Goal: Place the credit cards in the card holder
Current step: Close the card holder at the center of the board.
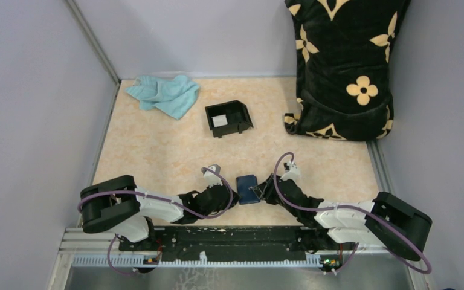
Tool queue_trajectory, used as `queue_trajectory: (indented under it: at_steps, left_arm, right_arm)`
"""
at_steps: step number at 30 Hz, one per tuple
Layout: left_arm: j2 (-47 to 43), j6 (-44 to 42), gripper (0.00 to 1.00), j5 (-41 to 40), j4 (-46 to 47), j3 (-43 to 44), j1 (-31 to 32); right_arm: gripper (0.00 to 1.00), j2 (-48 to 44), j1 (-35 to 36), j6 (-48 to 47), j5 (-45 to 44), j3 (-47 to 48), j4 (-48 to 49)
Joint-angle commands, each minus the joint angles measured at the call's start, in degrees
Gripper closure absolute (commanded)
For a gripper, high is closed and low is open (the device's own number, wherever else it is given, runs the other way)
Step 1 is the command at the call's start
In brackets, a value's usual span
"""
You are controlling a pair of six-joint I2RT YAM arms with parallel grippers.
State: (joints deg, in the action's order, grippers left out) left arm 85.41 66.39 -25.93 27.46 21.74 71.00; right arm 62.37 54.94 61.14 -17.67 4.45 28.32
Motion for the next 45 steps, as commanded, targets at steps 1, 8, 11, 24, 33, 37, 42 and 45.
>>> queue_trajectory:
  at_steps: [1, 8, 11, 24, 33, 37, 42, 45]
  left_arm:
    - [1.1, -0.3, 0.8, -0.4, -1.5, 0.0, 0.2]
    - [1.4, -0.3, 0.8, -0.3, -1.1, 0.2, 0.2]
    - [1.5, -0.4, 0.8, -0.5, -1.0, 0.1, 0.1]
    - [1.3, -0.4, 0.8, -1.1, -1.0, -0.1, 0.1]
    - [1.3, -0.5, 0.8, -1.5, -1.2, -0.2, 0.1]
    - [1.2, -0.5, 0.8, -1.7, -1.4, -0.3, 0.0]
    - [0.5, -0.7, 0.8, -2.2, -2.2, -0.3, 0.1]
    - [-0.3, -0.8, 0.8, -2.8, -3.1, -0.4, 0.1]
  right_arm:
    - [0.58, 1.5, -0.5, -0.2, 0.3, 0.0, 1.7]
    - [0.59, 3.8, -0.5, -0.6, 0.8, 0.6, 2.1]
    - [0.59, 4.9, -0.5, -1.0, 1.1, 1.0, 2.1]
    - [0.59, 9.7, -0.5, -2.0, 2.9, 3.0, 3.1]
    - [0.59, 12.7, -0.5, -2.6, 4.5, 4.2, 3.0]
    - [0.59, 14.4, -0.5, -3.5, 5.8, 4.8, 2.3]
    - [0.6, 15.9, -0.5, -5.0, 7.2, 5.4, 1.3]
    - [0.6, 15.9, -0.5, -5.6, 7.8, 5.1, 0.8]
